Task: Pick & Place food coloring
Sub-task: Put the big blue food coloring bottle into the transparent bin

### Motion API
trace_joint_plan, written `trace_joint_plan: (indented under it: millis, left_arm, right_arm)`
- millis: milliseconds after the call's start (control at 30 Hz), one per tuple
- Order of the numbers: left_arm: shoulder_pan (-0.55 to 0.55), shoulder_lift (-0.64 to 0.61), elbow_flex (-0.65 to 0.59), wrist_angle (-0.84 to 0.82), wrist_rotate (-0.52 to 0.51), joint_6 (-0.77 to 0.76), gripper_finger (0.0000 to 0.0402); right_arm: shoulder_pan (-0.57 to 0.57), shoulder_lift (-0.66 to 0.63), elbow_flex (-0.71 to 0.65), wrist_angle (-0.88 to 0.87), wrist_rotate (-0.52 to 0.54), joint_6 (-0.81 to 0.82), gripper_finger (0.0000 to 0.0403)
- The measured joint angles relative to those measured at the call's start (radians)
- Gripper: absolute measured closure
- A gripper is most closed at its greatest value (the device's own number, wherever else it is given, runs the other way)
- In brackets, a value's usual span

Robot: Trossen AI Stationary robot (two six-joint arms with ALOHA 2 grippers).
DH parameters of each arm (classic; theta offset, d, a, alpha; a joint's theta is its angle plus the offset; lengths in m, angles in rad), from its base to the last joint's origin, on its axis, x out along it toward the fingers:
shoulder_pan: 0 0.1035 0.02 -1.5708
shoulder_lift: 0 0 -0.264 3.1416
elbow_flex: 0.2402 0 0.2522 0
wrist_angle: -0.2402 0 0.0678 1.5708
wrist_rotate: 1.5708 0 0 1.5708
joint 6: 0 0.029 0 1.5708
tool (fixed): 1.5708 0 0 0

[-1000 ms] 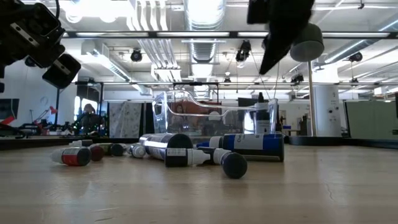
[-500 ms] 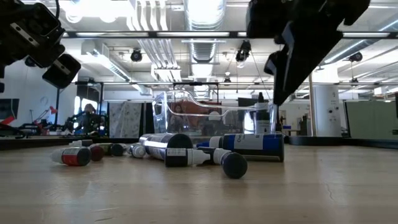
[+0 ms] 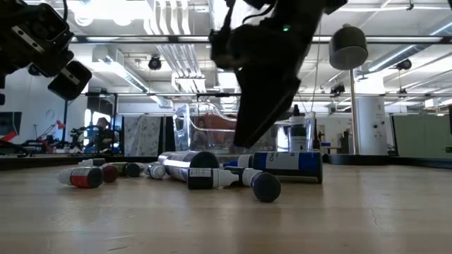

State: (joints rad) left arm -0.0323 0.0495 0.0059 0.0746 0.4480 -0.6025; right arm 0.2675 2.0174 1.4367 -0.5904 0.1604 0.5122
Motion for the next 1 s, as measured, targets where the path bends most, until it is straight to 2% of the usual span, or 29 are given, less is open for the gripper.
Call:
trace_joint_plan:
  millis: [300, 600, 1000]
  left_arm:
    - [0.0, 0.0, 0.0, 0.0, 0.0, 0.0, 0.0255]
    - [0.0, 0.0, 0.0, 0.0, 0.0, 0.0, 0.0255]
    - [0.0, 0.0, 0.0, 0.0, 0.0, 0.0, 0.0255]
  right_arm:
    - [-0.026, 0.096, 0.088, -0.086, 0.002, 0.005, 0.0177]
    - [-0.038, 0.094, 0.09, -0.139, 0.0, -0.065, 0.0179]
    - [-0.042, 0.093, 0.09, -0.16, -0.011, -0.18, 0.0252]
